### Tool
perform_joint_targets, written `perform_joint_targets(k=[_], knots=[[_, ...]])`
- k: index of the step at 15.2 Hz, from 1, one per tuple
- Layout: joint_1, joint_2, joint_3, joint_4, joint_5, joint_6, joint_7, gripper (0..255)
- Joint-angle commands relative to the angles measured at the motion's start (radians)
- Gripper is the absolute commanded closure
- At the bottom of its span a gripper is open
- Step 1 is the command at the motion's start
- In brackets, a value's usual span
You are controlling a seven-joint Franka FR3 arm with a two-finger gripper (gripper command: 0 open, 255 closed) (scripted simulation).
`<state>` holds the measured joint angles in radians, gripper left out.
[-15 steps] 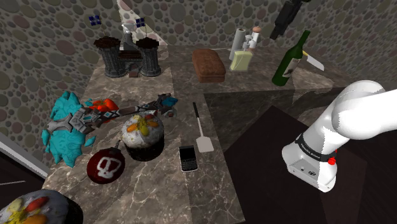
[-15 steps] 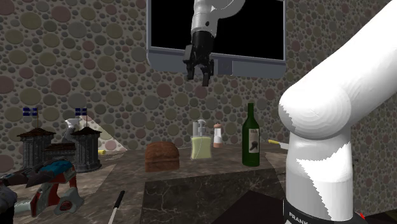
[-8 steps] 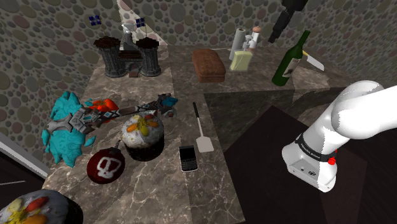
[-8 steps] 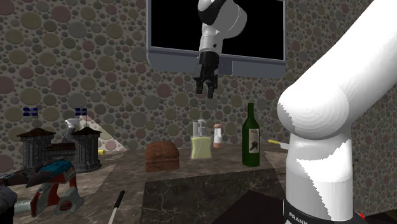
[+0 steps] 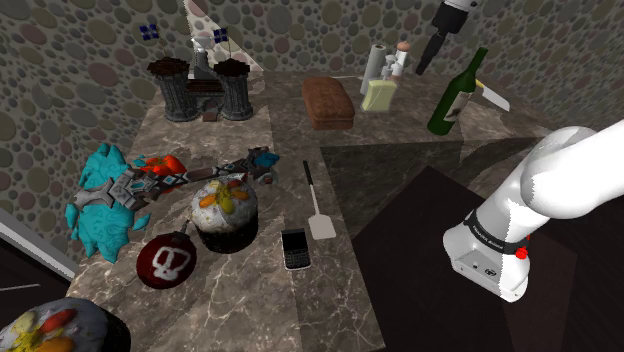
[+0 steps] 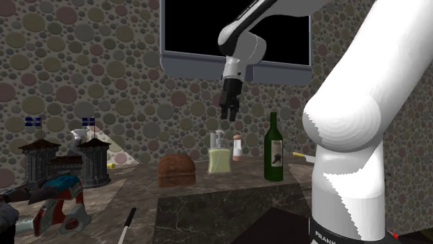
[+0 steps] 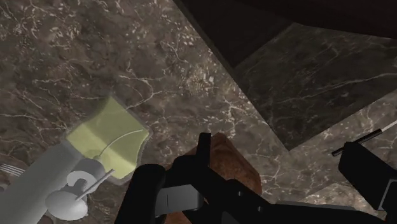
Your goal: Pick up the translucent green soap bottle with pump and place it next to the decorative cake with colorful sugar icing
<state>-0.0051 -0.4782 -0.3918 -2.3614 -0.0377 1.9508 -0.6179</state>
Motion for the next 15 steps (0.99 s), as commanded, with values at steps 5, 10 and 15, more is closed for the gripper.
perform_joint_targets(k=[5,10,15], knots=[[0.025,0.215,-0.137,0.102,0.066,0.099,-0.219,0],[0.036,0.431,-0.227,0.231,0.201,0.14,-0.426,0],[-0.018,0.67,-0.25,0.403,0.376,0.129,-0.632,0]])
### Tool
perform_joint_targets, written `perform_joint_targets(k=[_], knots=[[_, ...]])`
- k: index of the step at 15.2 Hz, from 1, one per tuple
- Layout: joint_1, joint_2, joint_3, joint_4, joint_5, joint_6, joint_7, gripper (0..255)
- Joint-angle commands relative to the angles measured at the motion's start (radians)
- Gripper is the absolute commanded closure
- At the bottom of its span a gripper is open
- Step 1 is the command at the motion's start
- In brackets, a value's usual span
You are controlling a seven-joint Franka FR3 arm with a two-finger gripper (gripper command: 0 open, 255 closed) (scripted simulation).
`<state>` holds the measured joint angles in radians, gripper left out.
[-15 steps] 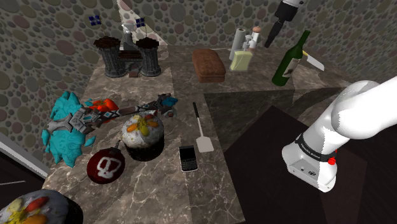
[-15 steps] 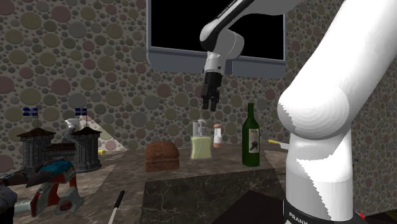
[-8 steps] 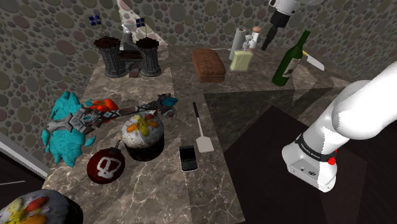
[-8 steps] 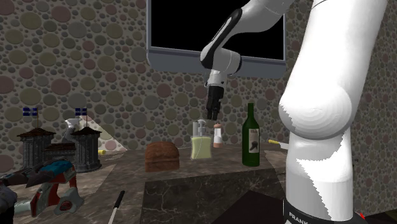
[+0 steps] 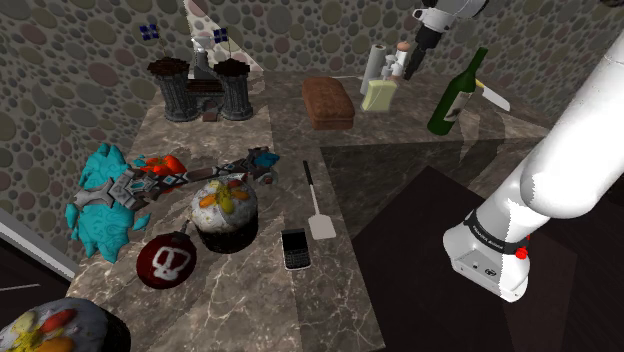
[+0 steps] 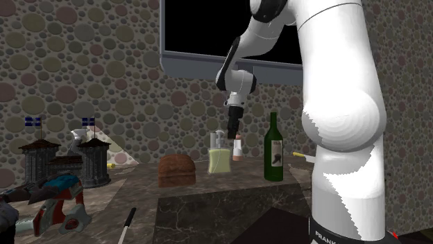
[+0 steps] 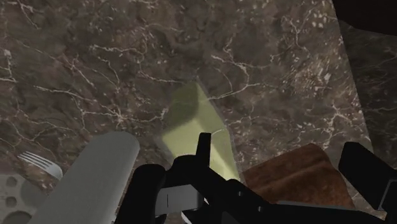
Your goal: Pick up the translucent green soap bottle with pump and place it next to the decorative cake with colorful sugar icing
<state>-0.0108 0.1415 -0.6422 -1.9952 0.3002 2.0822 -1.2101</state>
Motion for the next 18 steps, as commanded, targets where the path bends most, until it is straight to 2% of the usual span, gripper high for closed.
perform_joint_targets(k=[1,5,6,13,18], knots=[[-0.031,0.097,0.005,0.076,0.07,-0.01,-0.075,0],[-0.124,0.279,0.04,0.251,0.176,-0.052,-0.186,0],[-0.133,0.292,0.045,0.266,0.182,-0.055,-0.192,0],[-0.136,0.339,0.069,0.229,0.221,0.02,-0.215,0],[-0.136,0.339,0.069,0.229,0.221,0.02,-0.215,0]])
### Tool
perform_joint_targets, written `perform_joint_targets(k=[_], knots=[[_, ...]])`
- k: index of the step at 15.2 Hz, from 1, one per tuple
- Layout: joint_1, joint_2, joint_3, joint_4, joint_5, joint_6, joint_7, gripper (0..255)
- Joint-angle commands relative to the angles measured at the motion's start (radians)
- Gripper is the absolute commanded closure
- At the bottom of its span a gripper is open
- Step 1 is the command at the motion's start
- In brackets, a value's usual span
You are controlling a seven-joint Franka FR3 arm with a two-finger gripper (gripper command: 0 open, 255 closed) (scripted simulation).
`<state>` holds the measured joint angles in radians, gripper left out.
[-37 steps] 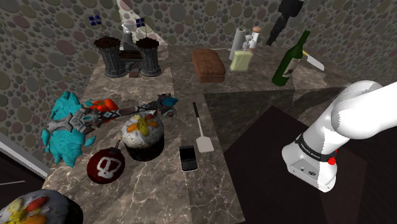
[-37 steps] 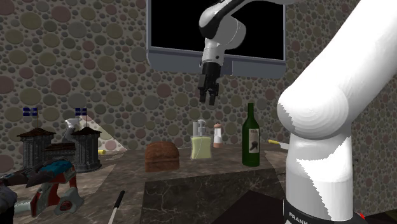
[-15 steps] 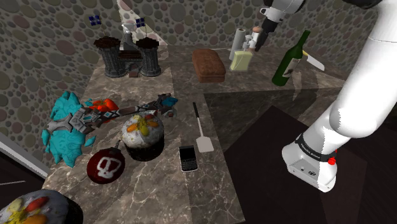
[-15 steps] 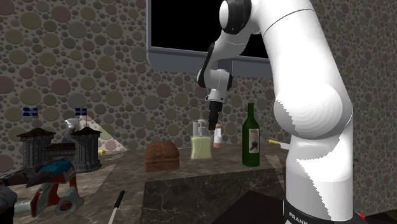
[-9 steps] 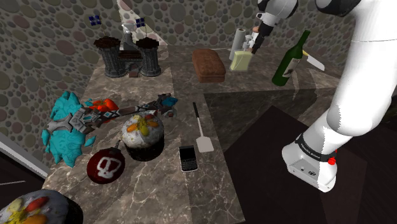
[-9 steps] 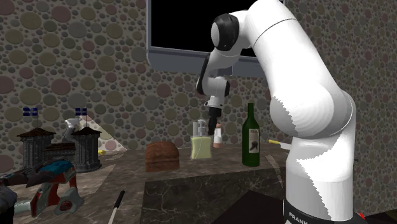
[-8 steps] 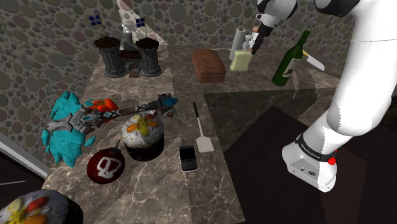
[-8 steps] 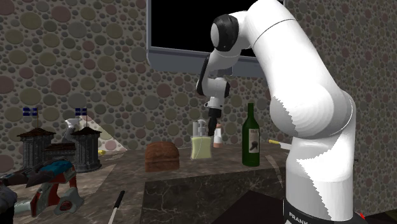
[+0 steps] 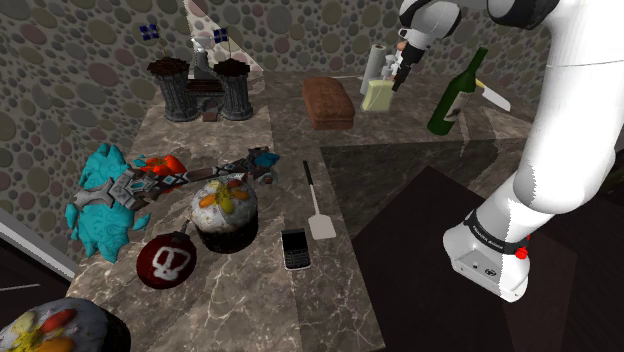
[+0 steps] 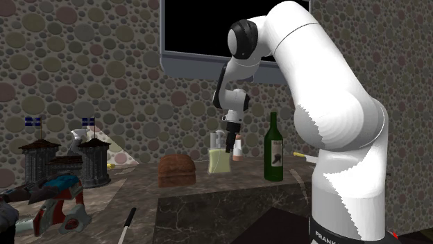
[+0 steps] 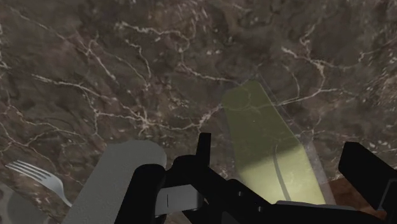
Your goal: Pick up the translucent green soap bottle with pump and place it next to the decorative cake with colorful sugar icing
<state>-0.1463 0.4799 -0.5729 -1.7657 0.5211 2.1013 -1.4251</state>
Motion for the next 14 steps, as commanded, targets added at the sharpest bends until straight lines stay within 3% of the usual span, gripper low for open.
perform_joint_targets(k=[1,3,4,14], knots=[[0.0,0.0,0.0,0.0,0.0,0.0,0.0,0],[0.0,0.0,0.0,0.0,0.0,0.0,0.0,0],[0.0,0.0,0.0,0.0,0.0,0.0,0.0,255],[0.002,-0.007,-0.003,0.004,-0.006,-0.009,0.005,255]])
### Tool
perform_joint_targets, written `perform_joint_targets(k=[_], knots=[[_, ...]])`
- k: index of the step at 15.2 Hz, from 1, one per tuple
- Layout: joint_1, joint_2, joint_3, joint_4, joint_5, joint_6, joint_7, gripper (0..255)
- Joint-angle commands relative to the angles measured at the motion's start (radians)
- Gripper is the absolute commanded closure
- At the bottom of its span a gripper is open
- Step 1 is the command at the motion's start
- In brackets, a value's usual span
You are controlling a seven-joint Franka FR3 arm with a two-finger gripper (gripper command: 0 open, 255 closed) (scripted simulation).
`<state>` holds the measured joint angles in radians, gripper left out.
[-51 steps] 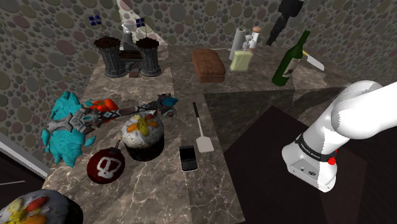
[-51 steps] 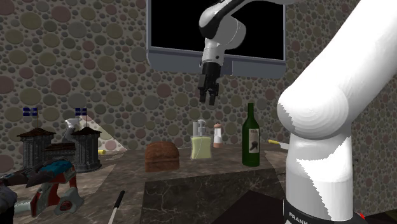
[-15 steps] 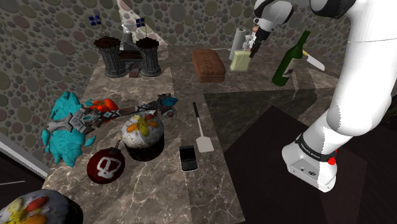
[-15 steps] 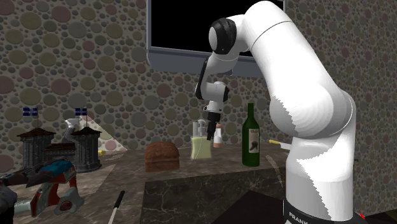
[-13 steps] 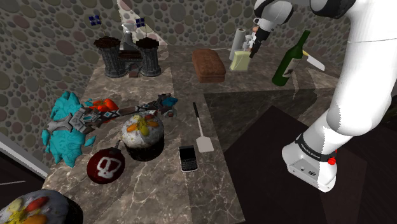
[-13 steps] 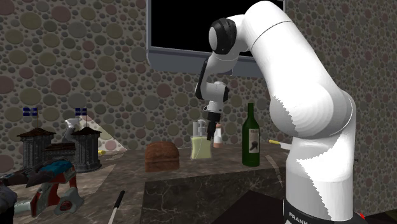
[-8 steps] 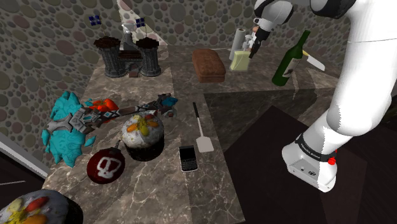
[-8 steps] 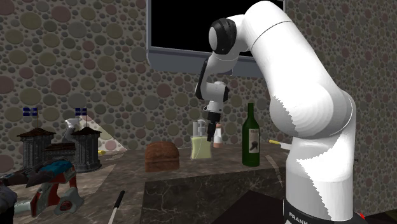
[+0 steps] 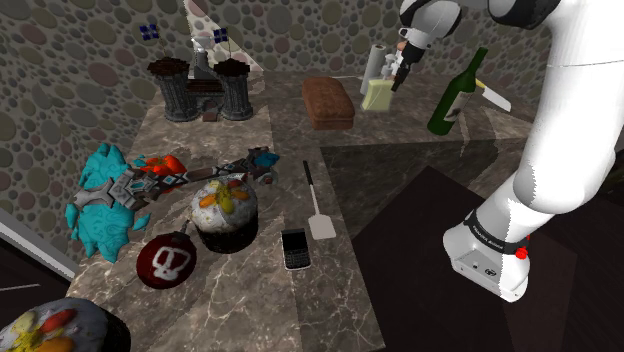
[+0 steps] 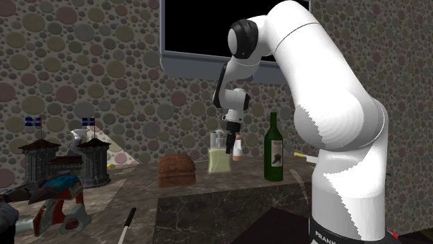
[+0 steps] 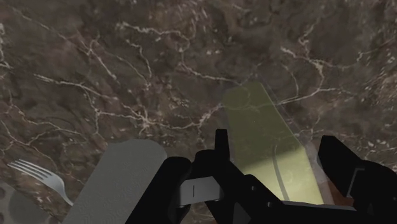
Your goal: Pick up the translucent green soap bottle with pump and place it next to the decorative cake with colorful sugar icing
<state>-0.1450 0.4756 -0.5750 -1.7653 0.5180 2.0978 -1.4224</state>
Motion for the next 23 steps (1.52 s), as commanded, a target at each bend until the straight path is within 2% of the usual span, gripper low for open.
perform_joint_targets(k=[1,23], knots=[[0.002,-0.009,-0.004,0.007,-0.008,-0.015,0.007,255],[0.018,-0.118,-0.048,0.158,-0.105,-0.243,0.102,255]])
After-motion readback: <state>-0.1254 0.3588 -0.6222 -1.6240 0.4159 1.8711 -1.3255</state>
